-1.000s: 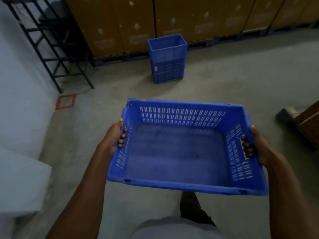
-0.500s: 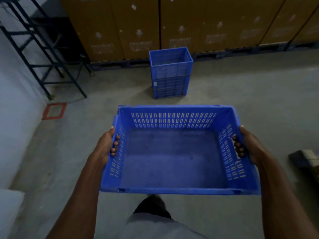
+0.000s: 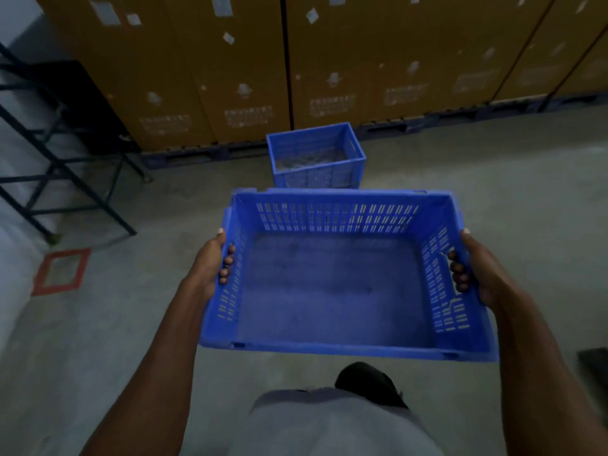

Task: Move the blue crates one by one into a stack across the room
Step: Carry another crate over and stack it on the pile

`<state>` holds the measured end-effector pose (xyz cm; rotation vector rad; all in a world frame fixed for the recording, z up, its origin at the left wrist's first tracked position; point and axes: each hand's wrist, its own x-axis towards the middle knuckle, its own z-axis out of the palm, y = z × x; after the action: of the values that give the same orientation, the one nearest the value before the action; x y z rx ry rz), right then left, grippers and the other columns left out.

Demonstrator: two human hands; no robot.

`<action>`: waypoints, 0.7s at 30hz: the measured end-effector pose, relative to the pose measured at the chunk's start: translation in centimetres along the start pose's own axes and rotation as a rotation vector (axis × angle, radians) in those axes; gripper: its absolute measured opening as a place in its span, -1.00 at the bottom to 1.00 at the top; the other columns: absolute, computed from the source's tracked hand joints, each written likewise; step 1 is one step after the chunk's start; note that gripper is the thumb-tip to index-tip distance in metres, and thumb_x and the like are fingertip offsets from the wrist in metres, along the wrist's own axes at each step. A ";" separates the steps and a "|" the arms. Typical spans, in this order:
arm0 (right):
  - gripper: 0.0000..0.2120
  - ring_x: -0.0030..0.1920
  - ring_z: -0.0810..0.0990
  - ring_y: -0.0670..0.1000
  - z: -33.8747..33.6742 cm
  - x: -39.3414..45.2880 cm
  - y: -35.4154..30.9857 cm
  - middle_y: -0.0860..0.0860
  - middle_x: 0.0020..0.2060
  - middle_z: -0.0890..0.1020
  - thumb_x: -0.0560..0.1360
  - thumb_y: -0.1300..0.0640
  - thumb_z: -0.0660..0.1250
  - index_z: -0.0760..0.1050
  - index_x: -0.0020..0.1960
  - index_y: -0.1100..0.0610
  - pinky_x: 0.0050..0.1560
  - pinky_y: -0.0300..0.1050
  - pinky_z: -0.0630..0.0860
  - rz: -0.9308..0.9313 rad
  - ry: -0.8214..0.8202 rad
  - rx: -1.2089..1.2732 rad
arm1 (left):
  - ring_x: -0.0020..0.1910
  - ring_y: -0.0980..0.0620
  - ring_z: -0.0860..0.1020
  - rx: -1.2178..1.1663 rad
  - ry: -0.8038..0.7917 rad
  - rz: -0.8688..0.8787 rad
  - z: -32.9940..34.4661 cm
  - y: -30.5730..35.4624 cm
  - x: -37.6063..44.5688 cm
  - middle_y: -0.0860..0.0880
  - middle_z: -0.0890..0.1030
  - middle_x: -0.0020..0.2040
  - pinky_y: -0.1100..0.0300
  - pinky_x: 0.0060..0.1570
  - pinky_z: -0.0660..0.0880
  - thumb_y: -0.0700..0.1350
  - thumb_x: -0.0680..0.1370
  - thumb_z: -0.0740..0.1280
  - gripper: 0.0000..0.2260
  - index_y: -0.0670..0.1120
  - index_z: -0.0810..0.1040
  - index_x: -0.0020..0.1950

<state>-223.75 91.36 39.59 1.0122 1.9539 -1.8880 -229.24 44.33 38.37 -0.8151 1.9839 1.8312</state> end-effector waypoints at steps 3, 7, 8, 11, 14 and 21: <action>-0.48 -0.58 0.14 -0.08 1.1 6.1 -4.6 -0.01 -0.47 0.23 0.58 -0.37 0.06 0.30 -0.22 0.07 -0.60 -0.25 0.12 0.008 0.001 0.000 | -0.61 0.10 0.16 -0.008 0.012 -0.002 2.1 4.1 5.7 0.04 0.30 -0.48 0.31 -0.59 0.10 0.27 0.67 0.06 -0.56 -0.02 0.40 -0.20; -0.49 -0.58 0.16 -0.08 3.0 15.9 -10.3 -0.01 -0.46 0.25 0.58 -0.37 0.07 0.31 -0.21 0.07 -0.63 -0.25 0.14 0.004 -0.039 -0.027 | -0.60 0.09 0.17 -0.036 0.063 -0.020 5.3 7.6 13.1 0.05 0.30 -0.48 0.30 -0.56 0.11 0.28 0.67 0.05 -0.55 -0.03 0.40 -0.20; -0.49 -0.58 0.16 -0.08 3.5 18.2 -11.9 0.00 -0.45 0.25 0.58 -0.37 0.07 0.31 -0.21 0.07 -0.63 -0.24 0.15 0.011 -0.046 -0.044 | -0.59 0.09 0.17 -0.044 0.082 -0.030 6.1 8.5 14.6 0.05 0.30 -0.48 0.30 -0.56 0.11 0.28 0.67 0.05 -0.55 -0.03 0.40 -0.20; -0.48 -0.58 0.16 -0.07 4.6 24.7 -16.8 -0.01 -0.46 0.25 0.58 -0.37 0.06 0.30 -0.21 0.08 -0.62 -0.26 0.15 0.038 -0.090 -0.083 | -0.58 0.08 0.16 -0.069 0.122 -0.058 8.2 11.4 18.9 0.05 0.30 -0.47 0.28 -0.54 0.10 0.28 0.67 0.05 -0.55 -0.02 0.39 -0.20; -0.47 -0.56 0.15 -0.05 5.7 31.2 -21.4 -0.01 -0.47 0.25 0.58 -0.37 0.06 0.29 -0.22 0.08 -0.60 -0.24 0.14 0.048 -0.139 -0.104 | -0.57 0.08 0.17 -0.071 0.148 -0.064 10.1 14.6 23.4 0.04 0.30 -0.46 0.27 -0.53 0.11 0.29 0.66 0.06 -0.56 -0.02 0.39 -0.18; -0.47 -0.51 0.19 -0.03 9.0 43.2 -29.7 0.01 -0.46 0.29 0.57 -0.37 0.08 0.32 -0.22 0.09 -0.57 -0.22 0.18 0.053 -0.159 -0.169 | -0.52 0.04 0.18 -0.088 0.207 -0.096 12.8 19.7 33.2 0.03 0.31 -0.45 0.20 -0.46 0.13 0.32 0.65 0.07 -0.54 -0.03 0.38 -0.18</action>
<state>-276.28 98.32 35.26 0.8304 1.9370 -1.6874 -269.02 50.85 33.00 -1.1481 1.9564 1.8545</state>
